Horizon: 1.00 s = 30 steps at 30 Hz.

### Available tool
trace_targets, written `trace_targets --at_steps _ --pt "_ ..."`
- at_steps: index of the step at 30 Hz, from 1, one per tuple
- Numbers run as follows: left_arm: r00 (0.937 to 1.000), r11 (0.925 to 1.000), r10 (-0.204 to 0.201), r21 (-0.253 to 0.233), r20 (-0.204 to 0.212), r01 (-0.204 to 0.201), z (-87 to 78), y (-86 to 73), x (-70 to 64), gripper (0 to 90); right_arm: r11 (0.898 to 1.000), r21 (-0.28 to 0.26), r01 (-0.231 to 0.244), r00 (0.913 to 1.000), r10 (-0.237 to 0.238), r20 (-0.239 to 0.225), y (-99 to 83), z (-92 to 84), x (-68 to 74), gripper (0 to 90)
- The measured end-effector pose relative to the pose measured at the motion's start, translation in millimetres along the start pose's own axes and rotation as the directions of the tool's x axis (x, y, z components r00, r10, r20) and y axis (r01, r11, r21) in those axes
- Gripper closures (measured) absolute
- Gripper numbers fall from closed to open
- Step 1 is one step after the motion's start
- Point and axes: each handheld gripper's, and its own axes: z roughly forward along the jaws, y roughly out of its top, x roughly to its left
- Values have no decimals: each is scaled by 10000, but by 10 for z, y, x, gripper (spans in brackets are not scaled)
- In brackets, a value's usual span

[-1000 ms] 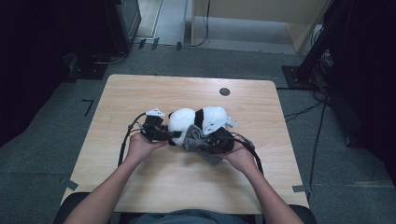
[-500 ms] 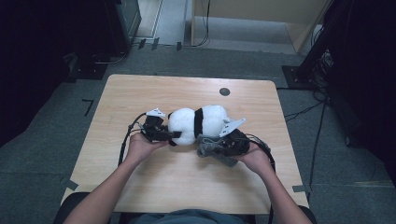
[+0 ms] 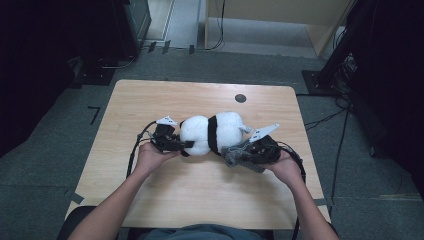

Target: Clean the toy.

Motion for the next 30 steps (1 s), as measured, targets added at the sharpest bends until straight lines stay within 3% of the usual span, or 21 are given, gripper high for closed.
trace_targets --at_steps 5,18,24,30 --pt "10000 10000 10 13 2 -10 -1 -2 1 519 9988 -245 -422 9987 429 288 -28 -96 -66 771" --pt "10000 10000 -12 68 45 12 -8 -2 12 519 9892 -1308 -663 9939 771 790 97 -347 -66 773" --pt "10000 9999 40 93 47 -41 -9 0 9 521 9713 -2138 -1037 9877 1258 923 171 -456 -112 772" --pt "9998 9996 182 217 15 -182 -28 25 15 522 9487 -2833 -1404 9757 1812 1231 314 -481 -173 769"
